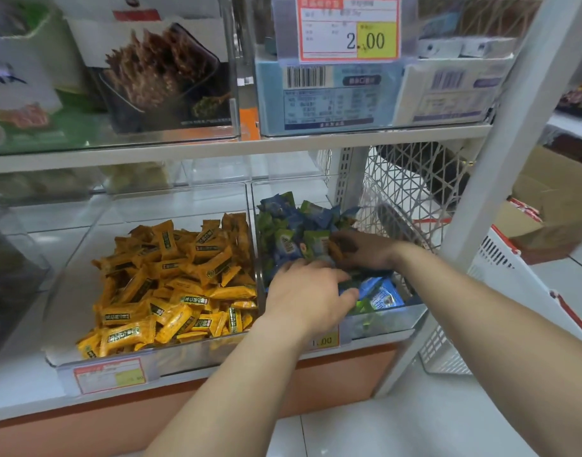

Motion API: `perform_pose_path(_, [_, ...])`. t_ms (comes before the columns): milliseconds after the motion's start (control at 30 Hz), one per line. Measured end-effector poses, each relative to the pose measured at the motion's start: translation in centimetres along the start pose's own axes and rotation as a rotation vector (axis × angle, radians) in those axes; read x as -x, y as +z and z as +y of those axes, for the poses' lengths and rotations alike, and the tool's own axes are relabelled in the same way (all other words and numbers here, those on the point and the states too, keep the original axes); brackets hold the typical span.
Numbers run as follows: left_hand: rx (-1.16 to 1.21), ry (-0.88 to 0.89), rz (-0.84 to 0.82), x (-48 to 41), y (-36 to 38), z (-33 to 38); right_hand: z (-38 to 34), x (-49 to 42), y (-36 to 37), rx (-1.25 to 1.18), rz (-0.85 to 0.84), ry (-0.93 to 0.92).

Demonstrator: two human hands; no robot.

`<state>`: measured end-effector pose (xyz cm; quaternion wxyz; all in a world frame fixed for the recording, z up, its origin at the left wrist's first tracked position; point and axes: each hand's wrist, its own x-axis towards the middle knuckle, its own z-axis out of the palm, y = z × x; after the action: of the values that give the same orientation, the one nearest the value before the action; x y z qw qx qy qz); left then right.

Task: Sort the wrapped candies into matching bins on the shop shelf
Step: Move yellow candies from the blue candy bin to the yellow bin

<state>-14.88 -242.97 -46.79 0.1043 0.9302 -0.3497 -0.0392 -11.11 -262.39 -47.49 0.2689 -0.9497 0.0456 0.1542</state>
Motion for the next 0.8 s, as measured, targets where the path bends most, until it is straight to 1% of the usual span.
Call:
perform_pose_path(167, [0.026,-0.02,-0.028,0.2,-0.5,0.2,0.1,-0.7,0.8,0.025,-0.035,0.026])
perform_pose_path(300, [0.048,-0.01,-0.043,0.6,-0.5,-0.1,0.2,-0.6,0.5,-0.016,-0.007,-0.023])
perform_pose_path(400, [0.065,-0.02,-0.024,0.8,-0.1,-0.3,0.2,-0.5,0.5,-0.037,0.039,-0.025])
perform_pose_path(467, [0.076,-0.025,0.002,0.7,0.1,-0.4,0.3,-0.5,0.5,-0.045,0.005,-0.026])
perform_pose_path(533, [0.09,-0.026,0.017,0.6,0.2,-0.5,0.1,-0.4,0.3,-0.008,-0.078,-0.007])
perform_pose_path(600, [0.104,-0.026,0.027,0.6,0.3,-0.5,0.0,-0.3,0.2,0.027,-0.125,0.014])
perform_pose_path(700, [0.123,-0.027,0.059,0.7,0.4,-0.4,-0.1,-0.3,0.3,-0.013,-0.156,0.022])
perform_pose_path(800, [0.111,-0.016,0.072,0.8,0.5,-0.4,-0.3,-0.2,0.2,0.009,-0.162,0.032])
